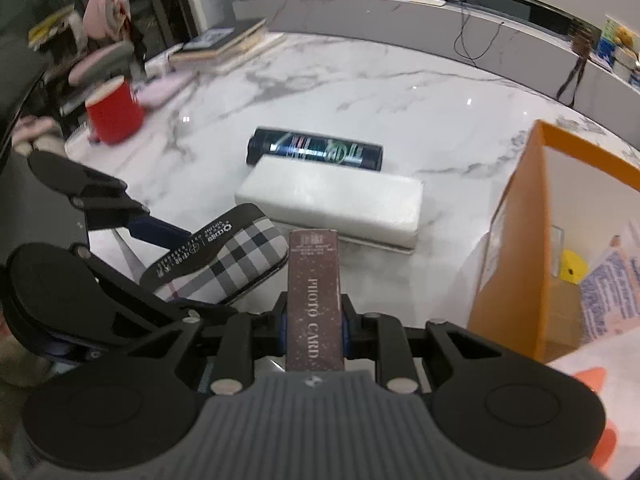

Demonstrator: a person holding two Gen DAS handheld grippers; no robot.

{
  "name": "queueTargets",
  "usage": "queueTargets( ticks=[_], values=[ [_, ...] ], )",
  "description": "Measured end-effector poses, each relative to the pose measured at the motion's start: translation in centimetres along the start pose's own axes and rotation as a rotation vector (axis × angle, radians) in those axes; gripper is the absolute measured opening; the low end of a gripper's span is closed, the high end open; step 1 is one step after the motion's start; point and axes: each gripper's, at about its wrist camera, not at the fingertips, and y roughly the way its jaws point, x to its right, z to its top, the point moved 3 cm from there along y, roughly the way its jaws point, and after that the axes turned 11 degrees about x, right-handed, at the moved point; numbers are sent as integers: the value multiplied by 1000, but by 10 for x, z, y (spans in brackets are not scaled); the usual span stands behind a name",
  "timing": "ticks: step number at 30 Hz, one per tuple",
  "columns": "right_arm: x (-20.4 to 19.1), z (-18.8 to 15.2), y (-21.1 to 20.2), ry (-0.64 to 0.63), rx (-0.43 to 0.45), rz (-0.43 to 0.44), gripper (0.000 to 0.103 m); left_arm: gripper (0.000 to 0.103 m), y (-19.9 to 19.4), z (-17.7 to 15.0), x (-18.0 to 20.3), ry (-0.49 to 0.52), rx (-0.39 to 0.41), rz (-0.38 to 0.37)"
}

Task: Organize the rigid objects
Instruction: 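Carry the plaid case with the left tool while the right tool carries the PHOTO CARD box over the box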

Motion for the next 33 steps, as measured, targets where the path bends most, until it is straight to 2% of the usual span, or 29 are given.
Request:
queueTargets(
  ticks=[7, 11, 16, 22, 28, 33],
  values=[
    [8, 17, -41, 7, 84, -16, 22, 77, -36, 19, 19, 1, 76, -6],
    [21, 28, -74, 17, 134, -25, 22, 77, -54, 37, 33, 6, 118, -34],
    [56, 41, -118, 45, 194, -78, 22, 77, -72, 68, 56, -3, 167, -97],
    [113, 41, -157, 113, 216, -164, 22, 77, -73, 107, 98, 50, 222, -138],
    [170, 27, -153, 201, 162, -235, 22, 77, -49, 138, 136, 74, 220, -179],
    [201, 12, -120, 303, 94, -236, 22, 77, -21, 160, 149, 80, 205, -175]
  ],
)
